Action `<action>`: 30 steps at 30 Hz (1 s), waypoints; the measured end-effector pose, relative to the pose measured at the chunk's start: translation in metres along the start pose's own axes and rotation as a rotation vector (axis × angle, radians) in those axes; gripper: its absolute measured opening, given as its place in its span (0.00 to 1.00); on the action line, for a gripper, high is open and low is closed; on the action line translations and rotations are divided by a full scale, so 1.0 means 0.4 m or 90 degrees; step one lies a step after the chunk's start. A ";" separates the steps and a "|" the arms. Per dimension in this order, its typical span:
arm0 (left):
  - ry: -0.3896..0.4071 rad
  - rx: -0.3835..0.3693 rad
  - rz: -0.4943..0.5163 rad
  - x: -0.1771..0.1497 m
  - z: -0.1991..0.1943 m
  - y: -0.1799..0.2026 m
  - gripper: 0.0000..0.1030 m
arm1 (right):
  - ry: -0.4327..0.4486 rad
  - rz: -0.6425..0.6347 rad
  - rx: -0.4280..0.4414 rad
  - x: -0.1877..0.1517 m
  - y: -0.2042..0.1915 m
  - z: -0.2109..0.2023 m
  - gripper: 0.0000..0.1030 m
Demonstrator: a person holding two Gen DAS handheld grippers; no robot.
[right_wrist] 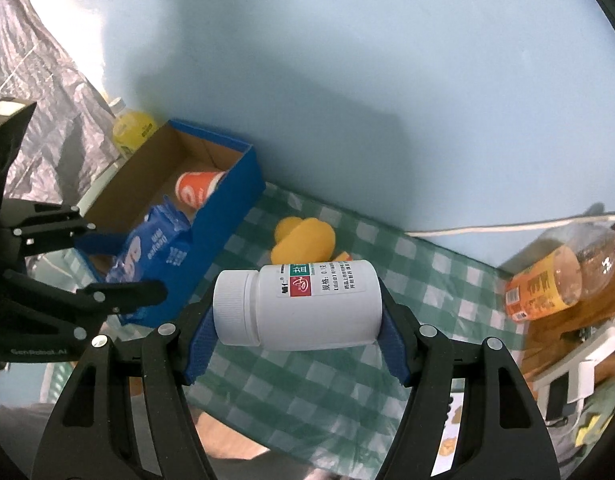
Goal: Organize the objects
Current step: 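Lift the wipe pack and pill bottle and carry both over the box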
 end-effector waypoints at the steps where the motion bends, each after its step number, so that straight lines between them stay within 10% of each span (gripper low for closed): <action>1: 0.003 0.001 -0.001 -0.002 -0.006 -0.002 0.41 | 0.001 -0.002 0.003 0.003 -0.004 -0.002 0.67; 30: 0.054 0.075 -0.135 -0.086 -0.140 -0.199 0.41 | 0.036 -0.103 0.082 0.134 -0.194 -0.012 0.67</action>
Point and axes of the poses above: each gripper's, at about its wrist camera, not at the fingertips, and z roughly the way its jaws point, y to its right, x to its top, the point moved 3 cm from there along z, roughly the way its jaws point, and after that the axes turned 11 degrees about -x, right-handed, at the moved point
